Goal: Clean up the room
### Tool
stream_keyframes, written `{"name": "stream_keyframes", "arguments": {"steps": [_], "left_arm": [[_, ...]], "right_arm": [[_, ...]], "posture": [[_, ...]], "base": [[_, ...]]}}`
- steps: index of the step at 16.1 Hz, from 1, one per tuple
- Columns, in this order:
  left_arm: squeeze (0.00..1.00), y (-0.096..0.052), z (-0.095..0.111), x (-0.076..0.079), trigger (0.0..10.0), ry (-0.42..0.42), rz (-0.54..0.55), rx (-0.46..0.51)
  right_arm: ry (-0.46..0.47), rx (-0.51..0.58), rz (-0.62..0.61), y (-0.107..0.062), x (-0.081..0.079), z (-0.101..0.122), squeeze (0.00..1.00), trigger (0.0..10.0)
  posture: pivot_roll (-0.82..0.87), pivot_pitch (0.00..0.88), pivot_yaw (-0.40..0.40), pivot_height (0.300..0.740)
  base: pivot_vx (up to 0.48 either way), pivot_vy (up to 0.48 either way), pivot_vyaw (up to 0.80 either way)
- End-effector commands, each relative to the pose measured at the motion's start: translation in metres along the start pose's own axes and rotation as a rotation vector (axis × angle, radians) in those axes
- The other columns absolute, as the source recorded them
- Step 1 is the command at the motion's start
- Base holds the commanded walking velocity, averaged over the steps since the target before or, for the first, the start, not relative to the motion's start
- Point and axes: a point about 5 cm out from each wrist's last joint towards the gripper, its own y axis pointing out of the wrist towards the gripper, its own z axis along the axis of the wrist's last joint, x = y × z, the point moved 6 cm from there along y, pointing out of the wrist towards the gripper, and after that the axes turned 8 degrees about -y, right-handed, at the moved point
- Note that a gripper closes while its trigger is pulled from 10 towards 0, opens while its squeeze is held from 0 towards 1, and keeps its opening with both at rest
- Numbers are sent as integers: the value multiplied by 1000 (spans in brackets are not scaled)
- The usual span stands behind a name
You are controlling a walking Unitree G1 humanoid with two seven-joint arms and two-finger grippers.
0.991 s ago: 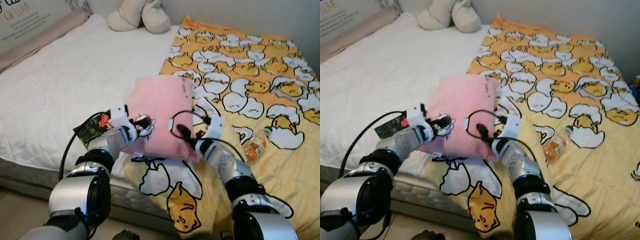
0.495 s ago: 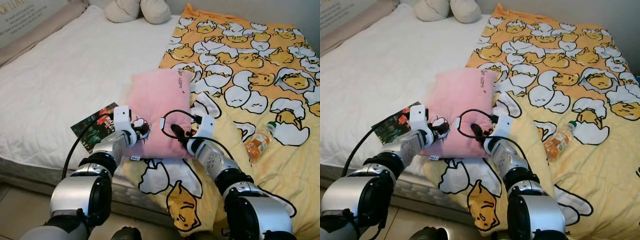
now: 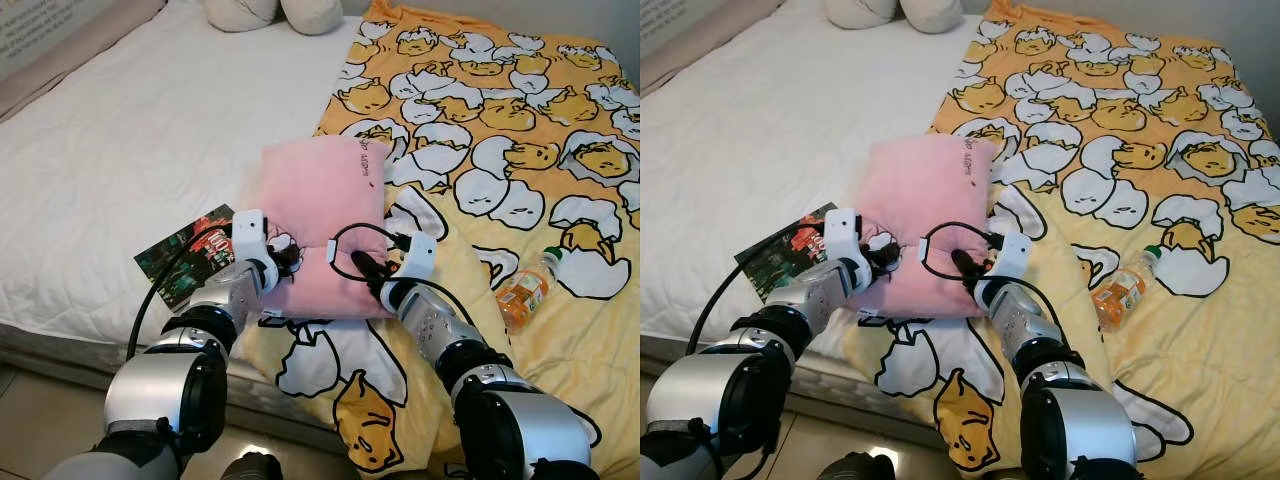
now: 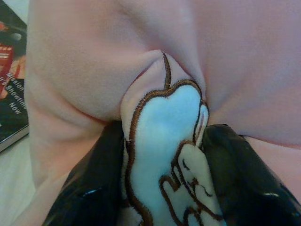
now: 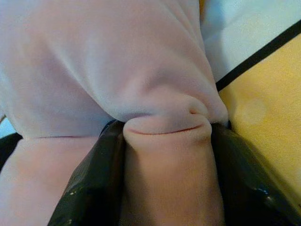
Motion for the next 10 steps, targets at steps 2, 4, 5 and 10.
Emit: {"name": "stream_keyframes", "arguments": {"steps": [2, 4, 5, 10], "left_arm": [[0, -1, -16, -7, 0, 4, 33, -43], [0, -2, -17, -16, 0, -47, 73, -23], [0, -3, -20, -19, 0, -82, 74, -13], [0, -2, -6, -7, 0, 1, -9, 34]], "right_arm": [[-17, -3, -33, -1, 8, -1, 0, 0], [-1, 1, -30, -1, 6, -1, 0, 0], [31, 9, -34, -1, 8, 0, 0, 0], [12, 68, -25, -1, 10, 16, 0, 0]], "posture": [[-49, 95, 29, 740], [-36, 65, 34, 740], [-29, 48, 30, 740], [-12, 0, 16, 740]], "base": [[0, 0, 0], [0, 0, 0], [0, 0, 0], [0, 0, 0]]}}
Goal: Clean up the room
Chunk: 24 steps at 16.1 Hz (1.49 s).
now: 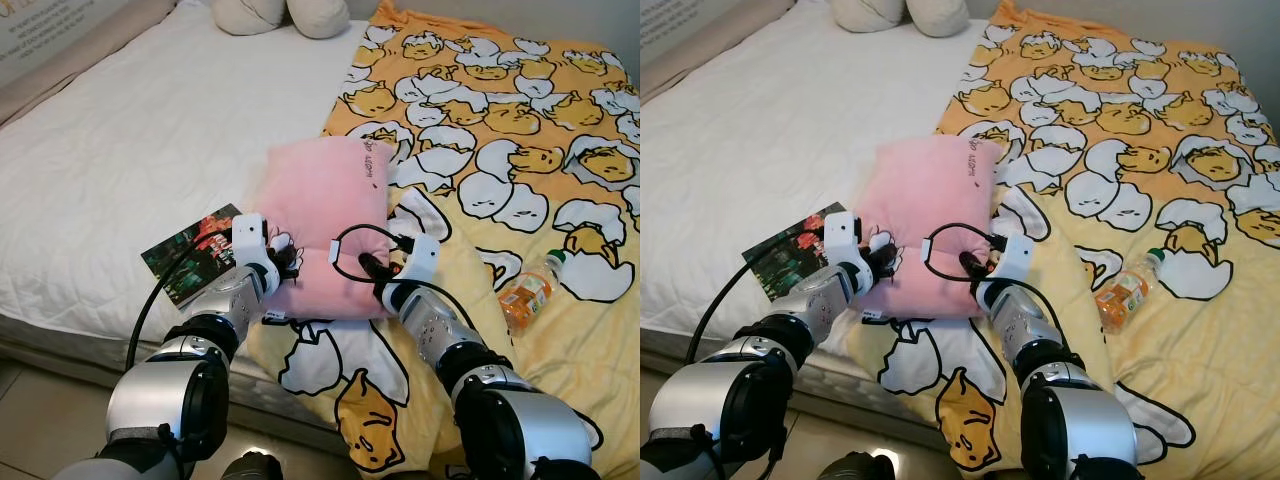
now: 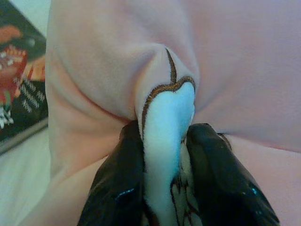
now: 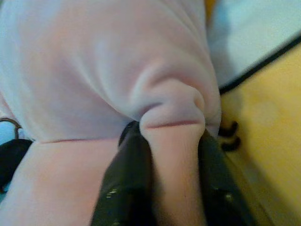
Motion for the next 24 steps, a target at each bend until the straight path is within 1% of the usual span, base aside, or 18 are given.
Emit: {"name": "stream_keyframes", "arguments": {"steps": [1, 2, 5, 6, 8, 9, 10, 11, 12, 13, 14, 15, 17, 18, 20, 21, 22, 24], "left_arm": [[0, 0, 13, 2, 0, 49, -15, 23], [0, 1, 30, 10, 0, 73, -52, 69], [0, 1, 57, 27, 0, 94, -114, 140], [0, 0, 75, 37, 0, 138, -147, 189], [0, -10, 124, 58, 0, 270, -218, 319], [0, -16, 144, 65, 0, 309, -246, 377], [0, -20, 155, 67, 0, 331, -245, 407], [0, -28, 172, 70, 0, 376, -248, 466], [0, -32, 179, 72, 5765, 392, -254, 499], [0, -35, 181, 73, 10000, 405, -264, 528], [0, -37, 178, 74, 10000, 400, -282, 545], [0, -37, 174, 72, 10000, 360, -296, 540], [0, -36, 172, 68, 10000, 352, -277, 547], [0, -36, 172, 66, 10000, 353, -266, 551], [0, -35, 167, 65, 10000, 405, -235, 558], [0, -33, 159, 65, 10000, 387, -248, 548], [0, -33, 159, 65, 10000, 387, -248, 548], [0, -33, 156, 53, 10000, 363, -184, 564]], "right_arm": [[-29, 59, -23, 0, 7, 22, 0, 0], [-65, 88, -31, 1, 9, 33, 0, 0], [-162, 178, -21, 0, 5, 61, 0, 0], [-183, 250, -19, -1, 2, 83, 0, 0], [-244, 427, -8, -9, -11, 136, 0, 0], [-272, 497, -3, -14, -17, 156, 0, 0], [-281, 542, 4, -18, -21, 168, 0, 0], [-324, 609, -2, -27, -26, 186, 0, 0], [-396, 645, -36, -33, -27, 191, 0, 4588], [-429, 664, -62, -36, -26, 190, 0, 10000], [-450, 666, -95, -40, -22, 180, 0, 10000], [-454, 650, -113, -40, -19, 166, 0, 10000], [-468, 633, -117, -40, -20, 153, 0, 10000], [-480, 632, -117, -41, -21, 149, 0, 10000], [-523, 637, -98, -44, -26, 142, 0, 10000], [-521, 619, -104, -44, -20, 135, 0, 10000], [-521, 619, -104, -44, -20, 135, 0, 10000], [-546, 620, -128, -50, -11, 137, 0, 10000]], "posture": [[-1, 0, 6, 740], [0, 0, 6, 740], [-1, 0, 15, 740], [-2, 0, 17, 740], [-5, 0, 22, 740], [-12, 0, 25, 740], [-12, 0, 24, 740], [-12, 0, 24, 740], [-10, 0, 23, 740], [-10, 0, 23, 740], [-7, 0, 20, 740], [-5, 0, 20, 740], [-8, 0, 22, 740], [-8, 0, 22, 740], [-11, 0, 21, 740], [-8, 0, 15, 740], [-8, 0, 15, 740], [-4, 0, 11, 740]], "base": [[0, 0, 0], [0, 0, 0], [0, 0, 0], [0, 0, 0], [0, 0, 0], [0, 0, 0], [0, 0, 0], [0, 0, 0], [0, 0, 0], [0, 0, 0], [0, 0, 0], [0, 480, 0], [0, 480, 0], [0, 480, 0], [0, 480, 0], [0, 480, 0], [0, 480, 0], [0, 480, 0]]}}
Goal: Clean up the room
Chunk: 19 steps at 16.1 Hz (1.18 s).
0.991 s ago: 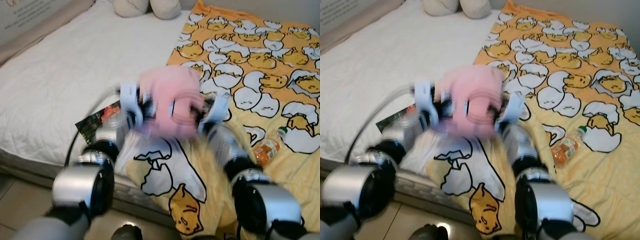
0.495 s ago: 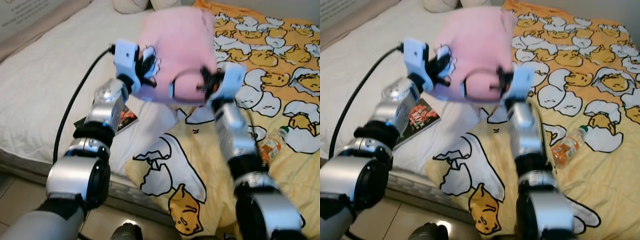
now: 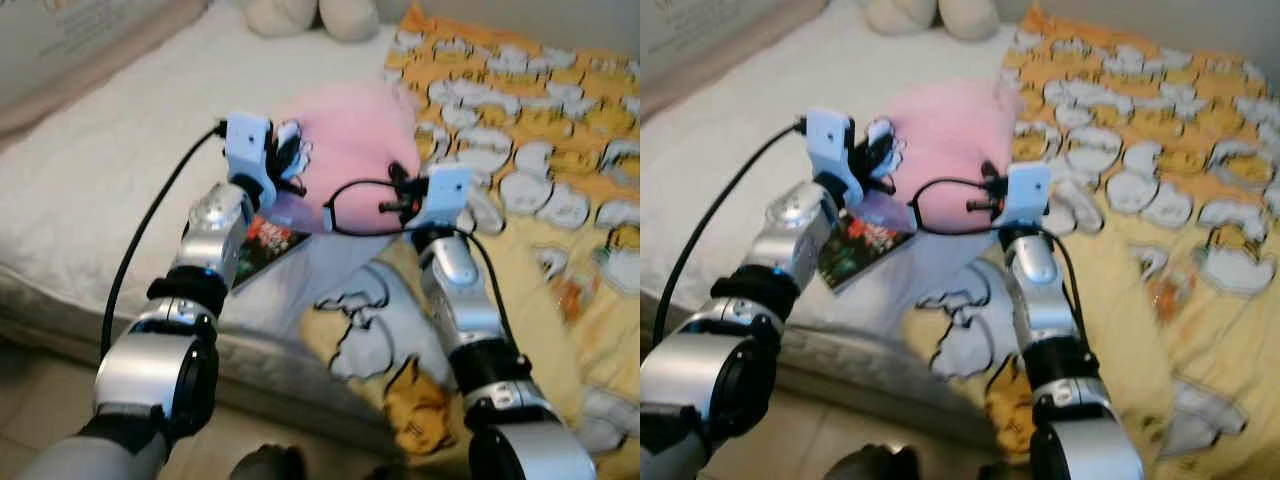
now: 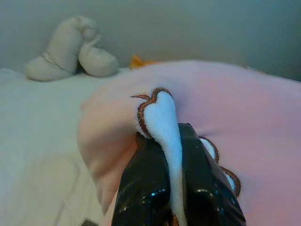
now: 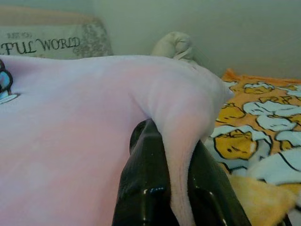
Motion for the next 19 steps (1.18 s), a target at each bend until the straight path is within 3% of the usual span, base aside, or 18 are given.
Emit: {"name": "stream_keyframes", "arguments": {"steps": [1, 3, 4, 5, 8, 17, 19], "left_arm": [[0, -6, 15, -23, 10000, 20, 93, 62], [0, -7, 15, -24, 10000, 35, 97, 64], [0, -8, 17, -22, 10000, 109, 83, 74], [0, -8, 18, -22, 10000, 124, 79, 78], [0, -9, 16, -26, 10000, 85, 92, 75], [0, -7, 14, -28, 10000, 143, 116, 47], [0, -7, 13, -29, 10000, 140, 119, 45]], "right_arm": [[-15, 11, -102, -7, 32, 1, 0, 10000], [-23, 11, -102, -7, 32, 1, 0, 10000], [-33, 9, -94, -8, 28, 0, 0, 10000], [-39, 7, -86, -8, 25, -2, 0, 10000], [-49, 2, -81, -12, 21, -5, 0, 10000], [-83, 2, -73, -15, 17, -5, 0, 10000], [-79, -20, -68, -14, 17, -9, 0, 10000]], "posture": [[-1, 0, 12, 740], [0, 0, 12, 740], [4, 0, 9, 740], [6, 0, 8, 740], [9, 0, 13, 740], [2, 0, 9, 740], [2, 0, 8, 740]], "base": [[0, 480, 0], [0, 480, 0], [0, 480, 0], [0, 480, 0], [0, 480, 0], [0, 480, 0], [0, 480, -794]]}}
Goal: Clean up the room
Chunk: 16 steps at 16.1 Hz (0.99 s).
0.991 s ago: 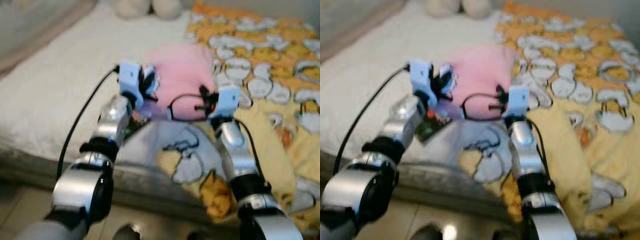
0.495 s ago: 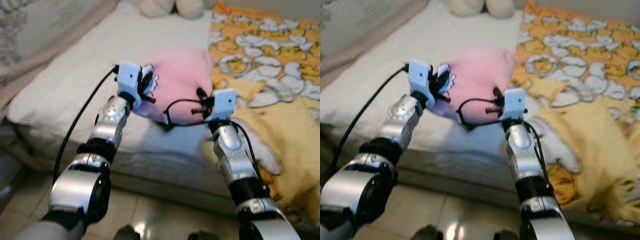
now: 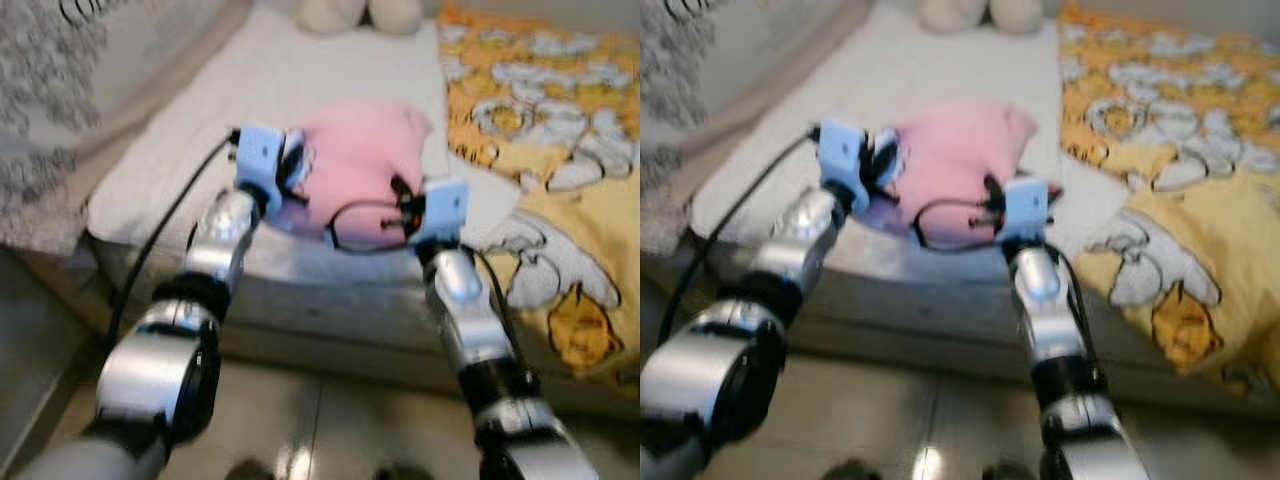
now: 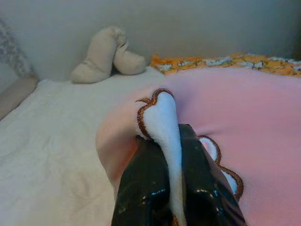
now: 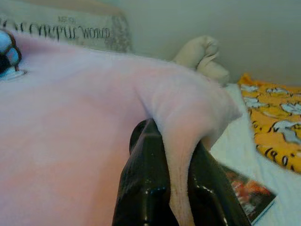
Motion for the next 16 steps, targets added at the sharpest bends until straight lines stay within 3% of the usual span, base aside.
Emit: {"name": "stream_keyframes", "arguments": {"steps": [1, 3, 6, 16], "left_arm": [[0, -3, 20, -29, 10000, 10, 103, 64], [0, -4, 20, -32, 10000, 25, 129, 66], [0, -4, 19, -36, 10000, 8, 189, 68], [0, -9, 13, -52, 10000, -1, 294, 41]], "right_arm": [[-12, -7, -90, -2, 26, 0, 0, 10000], [-3, 3, -81, -3, 24, 0, 0, 10000], [-11, 1, -76, -2, 22, 0, 0, 10000], [-14, -10, -55, -3, 17, -3, 0, 10000]], "posture": [[3, 0, 7, 740], [4, 0, 8, 740], [7, 0, 8, 740], [8, 0, 0, 740]], "base": [[0, 480, -788], [0, 478, -394], [0, 0, 0], [440, 0, 0]]}}
